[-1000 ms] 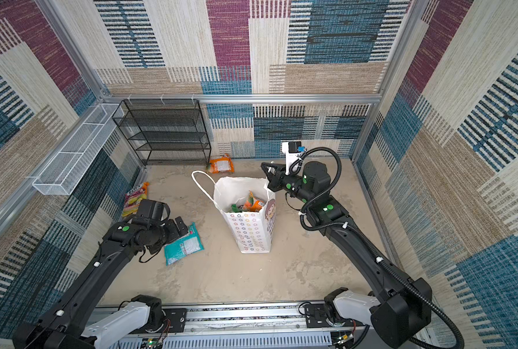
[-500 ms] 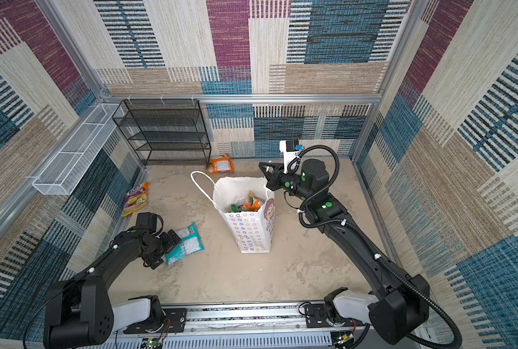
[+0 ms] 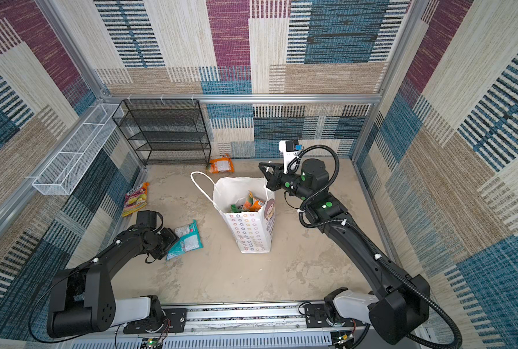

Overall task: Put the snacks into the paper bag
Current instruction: 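Grasp the teal packet's edge with the left gripper, then lift the teal packet with the left gripper up over the bag opening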

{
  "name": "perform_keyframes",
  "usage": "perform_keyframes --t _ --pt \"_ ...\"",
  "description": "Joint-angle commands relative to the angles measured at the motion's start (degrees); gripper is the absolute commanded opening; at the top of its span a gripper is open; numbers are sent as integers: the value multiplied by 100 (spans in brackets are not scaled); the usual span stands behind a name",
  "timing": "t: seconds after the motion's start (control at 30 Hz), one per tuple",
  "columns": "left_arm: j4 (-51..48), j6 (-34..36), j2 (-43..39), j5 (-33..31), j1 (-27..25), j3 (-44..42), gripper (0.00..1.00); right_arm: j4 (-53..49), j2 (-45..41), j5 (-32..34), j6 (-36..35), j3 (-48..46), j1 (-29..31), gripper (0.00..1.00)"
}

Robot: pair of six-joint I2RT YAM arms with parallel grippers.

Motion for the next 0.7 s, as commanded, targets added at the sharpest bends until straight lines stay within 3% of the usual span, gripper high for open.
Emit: perform_keyframes --t 0.0,0.37,0.67 --pt "-253 -76 -53 191 -3 -128 54 213 -12 -62 10 72 10 4" --pt "-263 -279 -1022 625 -9 -177 31 243 -1 -143 56 69 10 4" --pt "-814 -474 -2122 614 -9 179 13 230 -74 -112 48 63 11 5"
